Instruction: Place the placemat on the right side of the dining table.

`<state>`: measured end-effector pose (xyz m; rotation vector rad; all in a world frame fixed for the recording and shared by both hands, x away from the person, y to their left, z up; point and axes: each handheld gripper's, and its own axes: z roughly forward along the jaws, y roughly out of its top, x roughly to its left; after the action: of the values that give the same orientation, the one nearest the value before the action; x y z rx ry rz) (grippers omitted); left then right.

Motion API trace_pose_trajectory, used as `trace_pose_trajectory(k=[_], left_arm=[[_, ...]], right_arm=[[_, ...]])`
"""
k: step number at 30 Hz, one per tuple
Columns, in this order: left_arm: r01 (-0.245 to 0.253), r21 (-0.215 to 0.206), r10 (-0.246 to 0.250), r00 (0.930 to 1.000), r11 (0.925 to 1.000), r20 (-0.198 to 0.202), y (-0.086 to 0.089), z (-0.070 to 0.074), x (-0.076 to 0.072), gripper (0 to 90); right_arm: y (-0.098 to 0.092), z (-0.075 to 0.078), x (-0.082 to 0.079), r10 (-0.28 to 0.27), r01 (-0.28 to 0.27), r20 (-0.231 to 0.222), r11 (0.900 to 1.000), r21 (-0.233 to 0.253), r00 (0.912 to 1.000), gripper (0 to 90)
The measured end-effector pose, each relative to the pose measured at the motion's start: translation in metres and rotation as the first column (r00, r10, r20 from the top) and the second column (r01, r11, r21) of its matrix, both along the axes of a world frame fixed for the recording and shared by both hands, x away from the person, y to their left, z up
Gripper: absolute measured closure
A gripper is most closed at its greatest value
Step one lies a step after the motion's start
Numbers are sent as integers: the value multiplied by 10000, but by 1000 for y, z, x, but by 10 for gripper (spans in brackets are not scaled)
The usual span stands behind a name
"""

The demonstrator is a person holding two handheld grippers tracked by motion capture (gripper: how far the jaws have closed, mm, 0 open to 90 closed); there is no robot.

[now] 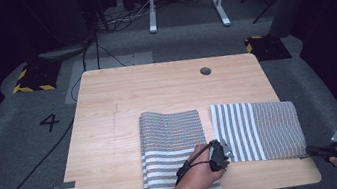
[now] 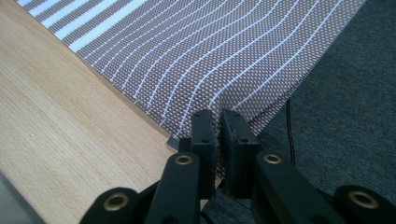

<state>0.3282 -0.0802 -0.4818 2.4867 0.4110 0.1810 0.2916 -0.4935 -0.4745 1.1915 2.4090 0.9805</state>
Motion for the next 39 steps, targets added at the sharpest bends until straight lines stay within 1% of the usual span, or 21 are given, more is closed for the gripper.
trace_pose_trajectory(k=[1, 3, 4, 5, 8, 11, 12, 14, 15, 18, 21, 22, 23, 25, 26, 27, 31, 32, 36, 38, 39], left_arm=[[-25, 52, 24, 10000, 10000, 36, 0, 0, 0, 744], [-76, 80, 77, 9999, 9999, -119, 1, 1, 1, 772], [-5, 51, 6, 9996, 10000, -281, 1, 2, 1, 838], [-64, 55, 65, 9996, 10000, -265, 2, 2, 1, 898], [-175, 55, 177, 9994, 9998, -304, 2, 2, 0, 900], [-34, 56, 35, 9998, 10000, -213, 3, 4, -3, 899], [-9, 47, 9, 10000, 10000, -37, 3, 5, -4, 864], [-172, 78, 169, 9992, 9998, 350, 2, 6, -7, 649], [-142, 170, 134, 9987, 9998, 482, 0, 5, -8, 559], [-94, 177, 82, 9978, 9998, 665, -3, 3, -6, 445], [-156, 337, 128, 9964, 9993, 835, -5, 0, -3, 423], [-308, 154, 295, 9968, 9994, 739, -5, -1, -3, 421], [-241, 38, 239, 9981, 9997, 576, -5, -1, -2, 451], [-26, -115, 28, 9999, 9999, 129, -4, -1, 1, 603], [118, -146, -118, 9999, 9998, 41, -4, -1, 3, 677], [104, -15, -104, 9999, 9999, 135, -5, -1, 3, 728], [158, 324, -155, 9999, 9994, -68, -9, 3, 2, 815], [217, 381, -213, 9997, 9990, -115, -10, 4, 1, 900], [203, 409, -199, 9997, 9990, -115, -9, 4, 0, 900], [128, 358, -119, 9996, 9993, -238, -7, 4, 0, 900], [87, 256, -81, 9998, 9996, -207, -6, 5, -2, 900]], right_arm=[[0, 0, 0, 15, -15, 26, 10000, -28, 10000, 864], [1, 0, 0, -22, 21, 117, 10000, 39, 9999, 872], [1, 1, 0, -51, 49, 203, 10000, 75, 9998, 875], [1, 4, -1, -53, 46, 289, 9997, 257, 9996, 880], [0, 6, -2, -15, 3, 324, 9993, 366, 9995, 883], [-3, 8, -3, -69, 51, 337, 9985, 539, 9994, 885], [-4, 9, -3, -119, 98, 339, 9982, 592, 9994, 885], [-6, 9, -2, -126, 100, 341, 9971, 748, 9993, 886], [-6, 9, -1, -116, 89, 336, 9970, 773, 9994, 886], [-4, 8, 0, -45, 20, 294, 9965, 838, 9996, 886], [-3, 7, 0, -28, 3, 271, 9958, 918, 9996, 886], [-4, 7, 1, -1, -23, 273, 9960, 889, 9996, 886], [-4, 6, 1, -4, -20, 268, 9960, 898, 9996, 886], [-4, 5, 2, 13, -37, 254, 9955, 946, 9997, 886], [-4, 5, 2, 13, -37, 251, 9953, 965, 9997, 886], [-4, 4, 3, -4, -19, 238, 9955, 949, 9997, 886], [-5, 2, 5, -15, -11, 241, 9944, 1057, 9997, 886], [-5, 2, 5, -16, -10, 244, 9944, 1058, 9997, 886], [-5, 3, 5, 59, -91, 317, 9948, 1013, 9995, 886], [-4, 4, 5, 56, -89, 320, 9947, 1023, 9995, 886], [-4, 4, 5, 46, -83, 346, 9941, 1079, 9994, 887]])
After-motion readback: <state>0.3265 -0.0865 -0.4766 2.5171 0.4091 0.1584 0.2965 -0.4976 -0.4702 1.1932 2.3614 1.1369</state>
